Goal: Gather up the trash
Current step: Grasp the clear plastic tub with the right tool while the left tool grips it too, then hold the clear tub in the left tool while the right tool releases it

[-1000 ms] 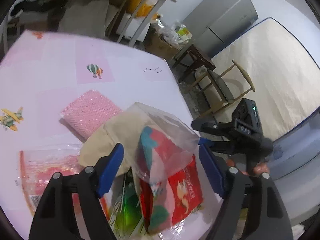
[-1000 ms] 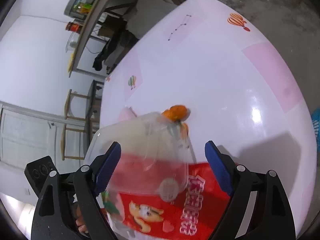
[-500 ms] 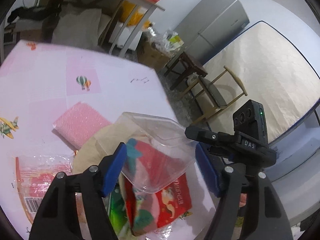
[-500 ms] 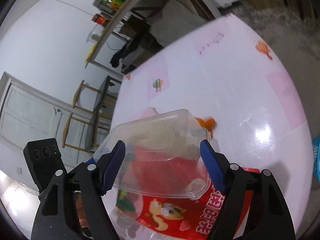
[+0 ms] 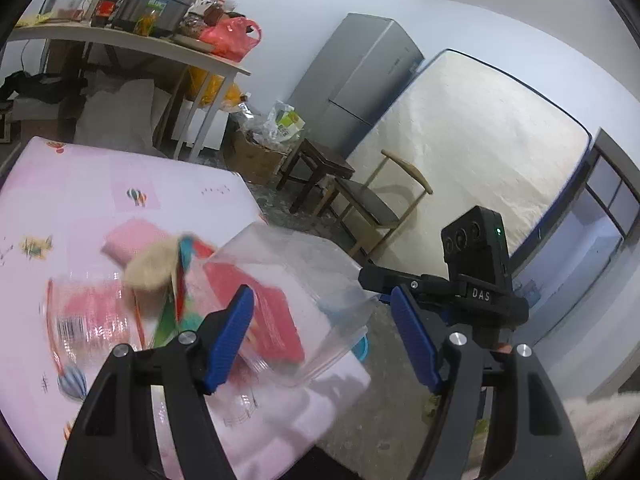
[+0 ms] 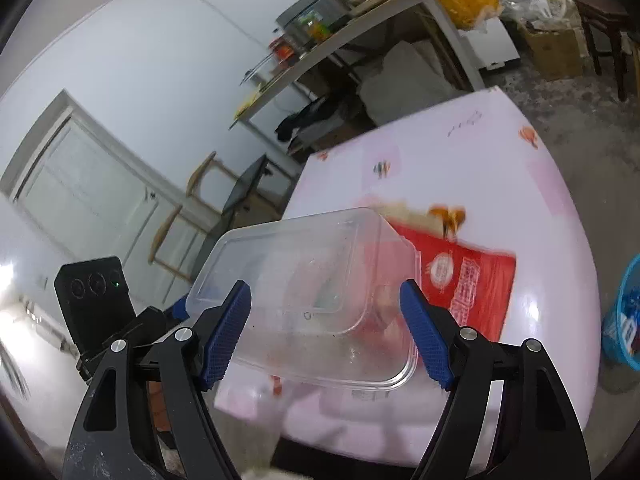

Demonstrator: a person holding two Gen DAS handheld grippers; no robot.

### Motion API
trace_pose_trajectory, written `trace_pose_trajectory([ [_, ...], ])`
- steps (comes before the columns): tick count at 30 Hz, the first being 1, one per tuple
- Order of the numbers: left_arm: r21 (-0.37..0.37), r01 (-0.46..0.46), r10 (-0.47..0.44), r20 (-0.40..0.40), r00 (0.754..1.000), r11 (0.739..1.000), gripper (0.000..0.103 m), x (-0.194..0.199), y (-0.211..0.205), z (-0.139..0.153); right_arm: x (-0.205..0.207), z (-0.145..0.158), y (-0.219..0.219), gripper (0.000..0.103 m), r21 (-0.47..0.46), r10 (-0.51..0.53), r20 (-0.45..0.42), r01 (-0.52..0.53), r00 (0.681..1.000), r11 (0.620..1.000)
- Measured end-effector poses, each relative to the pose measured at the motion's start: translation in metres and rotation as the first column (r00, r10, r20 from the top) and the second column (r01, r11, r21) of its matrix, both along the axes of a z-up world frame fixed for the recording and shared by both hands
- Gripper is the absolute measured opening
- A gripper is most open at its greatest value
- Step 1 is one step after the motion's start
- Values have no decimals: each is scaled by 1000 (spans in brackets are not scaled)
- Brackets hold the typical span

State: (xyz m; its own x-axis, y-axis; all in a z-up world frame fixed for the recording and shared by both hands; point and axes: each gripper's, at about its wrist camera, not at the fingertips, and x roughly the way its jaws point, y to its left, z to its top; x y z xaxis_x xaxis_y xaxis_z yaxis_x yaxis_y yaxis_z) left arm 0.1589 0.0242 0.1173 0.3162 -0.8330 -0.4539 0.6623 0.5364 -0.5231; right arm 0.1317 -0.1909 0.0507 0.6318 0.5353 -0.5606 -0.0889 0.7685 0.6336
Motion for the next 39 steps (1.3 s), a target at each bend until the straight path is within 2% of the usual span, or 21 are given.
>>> trace_pose_trajectory([
  [3, 28, -11, 11, 14, 1000, 1000, 68, -32, 5, -10, -24, -22, 12, 73, 20, 34, -65, -33, 997, 999],
  [5, 29, -7, 7, -3, 1000, 1000, 68, -52, 12, -17, -37, -40, 19, 73, 48, 57, -132, -51, 990, 998],
  [8, 7, 4, -4, -53, 999, 1000, 68, -72, 18, -24, -54, -70, 20, 73, 179, 103, -231, -62, 967, 982],
  [11, -17, 26, -27, -74, 997, 1000, 68, -86, 21, -24, -64, -112, 25, 73, 379, 186, -332, -50, 925, 924],
  [13, -31, 51, -53, -85, 995, 998, 68, -88, 16, -26, -66, -138, 29, 69, 494, 236, -379, -20, 894, 869],
  [14, -25, 56, -58, -91, 994, 998, 68, -88, 12, -30, -65, -153, 31, 69, 566, 266, -390, 1, 882, 825],
  [16, -9, 69, -70, -106, 992, 998, 68, -85, 0, -39, -64, -166, 28, 69, 604, 257, -404, 45, 878, 796],
  [20, 43, 58, -52, -134, 990, 997, 68, -76, -19, -66, -63, -173, 7, 69, 580, 161, -421, 128, 893, 805],
  [23, 38, 33, -28, -124, 992, 999, 68, -74, -10, -70, -67, -161, -3, 69, 511, 112, -404, 123, 908, 851],
  [25, 37, -20, 24, -95, 995, 999, 68, -75, 12, -65, -71, -153, -5, 69, 467, 100, -386, 100, 917, 879],
  [28, 72, -112, 117, -63, 991, 991, 71, -82, 58, -61, -69, -143, -1, 70, 394, 114, -350, 36, 930, 918],
  [31, 188, -168, 177, -33, 984, 968, 73, -94, 88, -69, -62, -137, 11, 70, 316, 161, -309, -59, 937, 947],
  [34, 275, -139, 164, -69, 984, 951, 77, -102, 96, -83, -52, -122, 31, 73, 240, 207, -267, -143, 941, 960],
  [39, 322, -130, 185, -144, 972, 938, 78, -98, 99, -118, -49, -119, 52, 74, 222, 251, -234, -200, 939, 954],
])
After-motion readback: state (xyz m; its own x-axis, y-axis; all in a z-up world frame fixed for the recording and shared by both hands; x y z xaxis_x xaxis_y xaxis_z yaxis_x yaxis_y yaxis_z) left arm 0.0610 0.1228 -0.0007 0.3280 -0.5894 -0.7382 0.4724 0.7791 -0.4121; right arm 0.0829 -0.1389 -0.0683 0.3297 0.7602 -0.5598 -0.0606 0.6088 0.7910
